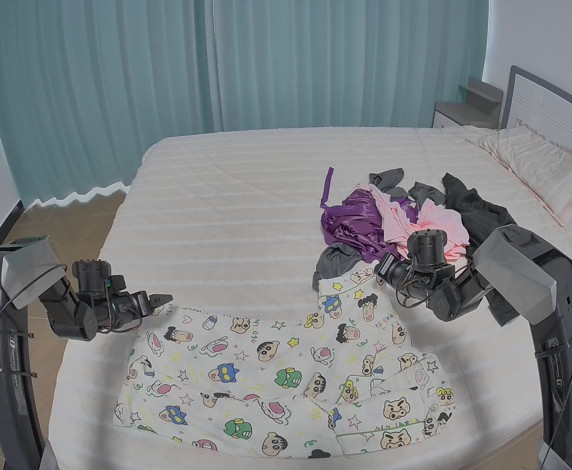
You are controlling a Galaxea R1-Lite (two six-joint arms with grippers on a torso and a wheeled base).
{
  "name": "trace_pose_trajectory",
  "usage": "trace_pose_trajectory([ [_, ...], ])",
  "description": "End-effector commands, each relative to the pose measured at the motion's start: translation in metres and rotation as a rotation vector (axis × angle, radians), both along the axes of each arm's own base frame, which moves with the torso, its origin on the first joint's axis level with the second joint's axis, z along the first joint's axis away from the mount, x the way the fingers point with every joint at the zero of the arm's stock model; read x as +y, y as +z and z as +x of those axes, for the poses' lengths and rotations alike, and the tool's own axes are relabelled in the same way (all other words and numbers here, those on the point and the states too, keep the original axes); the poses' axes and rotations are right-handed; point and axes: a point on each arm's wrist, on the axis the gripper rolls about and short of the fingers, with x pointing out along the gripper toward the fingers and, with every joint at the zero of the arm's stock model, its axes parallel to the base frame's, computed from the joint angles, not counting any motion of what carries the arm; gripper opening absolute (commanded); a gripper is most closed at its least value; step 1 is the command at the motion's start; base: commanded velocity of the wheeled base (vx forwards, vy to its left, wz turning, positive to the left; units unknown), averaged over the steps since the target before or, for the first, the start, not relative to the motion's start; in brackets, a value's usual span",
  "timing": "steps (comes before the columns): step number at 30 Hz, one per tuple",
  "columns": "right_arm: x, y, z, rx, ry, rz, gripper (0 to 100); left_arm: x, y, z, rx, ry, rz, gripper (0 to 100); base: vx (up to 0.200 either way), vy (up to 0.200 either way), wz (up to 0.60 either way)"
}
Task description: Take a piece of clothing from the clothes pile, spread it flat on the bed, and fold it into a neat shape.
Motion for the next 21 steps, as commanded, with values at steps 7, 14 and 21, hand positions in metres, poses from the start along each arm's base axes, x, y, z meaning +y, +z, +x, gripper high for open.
trace_pose_trajectory([
  [7, -0.001, -0.001, -0.001, 0.006, 0.0, -0.003, 0, -0.001, -0.005, 0.015, 0.038, -0.042, 0.014, 100, 0.0, 0.0, 0.0],
  [14, -0.002, 0.001, -0.001, -0.004, -0.004, 0.0, 0, -0.001, -0.006, 0.017, 0.063, -0.072, 0.035, 0, 0.0, 0.0, 0.0],
  [21, -0.004, 0.0, 0.0, -0.003, -0.008, 0.0, 0, -0.001, -0.009, 0.014, 0.117, -0.078, 0.024, 0, 0.0, 0.0, 0.0],
])
